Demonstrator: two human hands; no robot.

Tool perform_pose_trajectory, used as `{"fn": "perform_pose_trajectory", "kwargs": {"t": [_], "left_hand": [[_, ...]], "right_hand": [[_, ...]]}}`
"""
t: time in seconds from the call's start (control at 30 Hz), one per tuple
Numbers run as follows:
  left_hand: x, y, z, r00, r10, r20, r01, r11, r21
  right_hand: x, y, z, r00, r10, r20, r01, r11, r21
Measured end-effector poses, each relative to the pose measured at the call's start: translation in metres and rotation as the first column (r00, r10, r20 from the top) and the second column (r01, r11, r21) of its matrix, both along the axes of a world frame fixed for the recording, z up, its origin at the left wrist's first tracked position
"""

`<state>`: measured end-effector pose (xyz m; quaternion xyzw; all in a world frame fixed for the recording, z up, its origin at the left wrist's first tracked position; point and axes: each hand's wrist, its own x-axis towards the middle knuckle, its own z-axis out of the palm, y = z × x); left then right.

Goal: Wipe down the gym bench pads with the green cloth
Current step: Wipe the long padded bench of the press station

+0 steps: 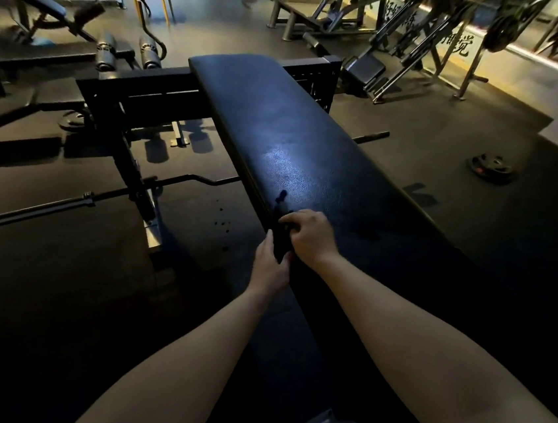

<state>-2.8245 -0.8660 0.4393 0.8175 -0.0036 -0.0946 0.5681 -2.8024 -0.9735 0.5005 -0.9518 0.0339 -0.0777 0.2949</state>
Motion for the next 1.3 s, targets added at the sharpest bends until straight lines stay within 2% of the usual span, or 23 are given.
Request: {"fn": "perform_pose_trajectory", "kwargs": {"t": [0.07,0.13,0.17,0.23,0.27,0.33,0.37,0.5,0.6,0.73,0.87,0.97,1.03,1.17,1.3], "left_hand": [[0.000,-0.004,0.000,0.992,0.071,0.101,-0.066,0.996,-0.055],[-0.004,-0.008,0.008,0.991,0.119,0.057,-0.106,0.975,-0.195],[-0.004,-0.008,0.006,0.995,0.091,0.032,-0.083,0.975,-0.204],[0.004,-0.005,-0.003,0.991,0.090,0.102,-0.083,0.994,-0.065],[0.007,-0.004,-0.011,0.988,0.049,0.144,-0.051,0.999,0.009],[0.000,-0.005,0.004,0.999,0.017,-0.043,-0.015,0.999,0.039],[-0.004,-0.006,0.015,0.996,0.033,-0.080,-0.029,0.998,0.049],[-0.008,-0.014,0.026,0.992,0.062,-0.114,-0.058,0.998,0.037],[-0.015,-0.019,0.028,0.990,0.079,-0.116,-0.072,0.996,0.061],[-0.022,-0.022,0.030,0.987,0.108,-0.122,-0.109,0.994,0.004],[-0.025,-0.024,0.032,0.977,0.134,-0.166,-0.154,0.981,-0.115],[-0.013,-0.029,-0.007,0.972,0.150,-0.181,-0.190,0.954,-0.233],[-0.016,-0.034,-0.001,0.973,0.156,-0.169,-0.186,0.967,-0.174],[-0.032,-0.052,0.043,0.979,0.169,-0.113,-0.159,0.983,0.097],[-0.032,-0.061,0.043,0.983,0.147,-0.106,-0.124,0.972,0.201]], "right_hand": [[-0.001,0.015,0.000,0.989,0.148,-0.023,-0.148,0.989,0.011],[0.000,0.022,-0.002,0.970,0.239,-0.033,-0.241,0.970,-0.044],[0.000,0.021,-0.003,0.967,0.255,-0.023,-0.256,0.963,-0.089],[-0.002,0.008,-0.003,0.970,0.241,0.022,-0.234,0.957,-0.171],[-0.003,-0.004,-0.002,0.979,0.199,0.038,-0.189,0.963,-0.190],[-0.006,-0.039,-0.002,0.998,0.059,0.039,-0.049,0.975,-0.216],[-0.008,-0.060,-0.002,1.000,-0.019,0.013,0.021,0.970,-0.240],[-0.013,-0.112,-0.003,0.946,-0.308,-0.098,0.270,0.920,-0.285],[-0.011,-0.103,-0.006,0.931,-0.348,-0.109,0.319,0.922,-0.221],[-0.007,-0.066,-0.008,0.978,-0.206,-0.020,0.202,0.971,-0.126],[-0.010,-0.024,-0.009,0.996,0.086,-0.010,-0.087,0.995,-0.052],[-0.015,-0.018,-0.008,0.966,0.259,-0.017,-0.259,0.965,-0.029],[-0.016,-0.032,-0.008,0.961,0.275,-0.008,-0.275,0.958,-0.077],[-0.015,-0.094,-0.009,0.998,0.066,-0.004,-0.066,0.987,-0.147],[-0.020,-0.154,-0.010,0.972,-0.232,-0.024,0.221,0.951,-0.217]]}}
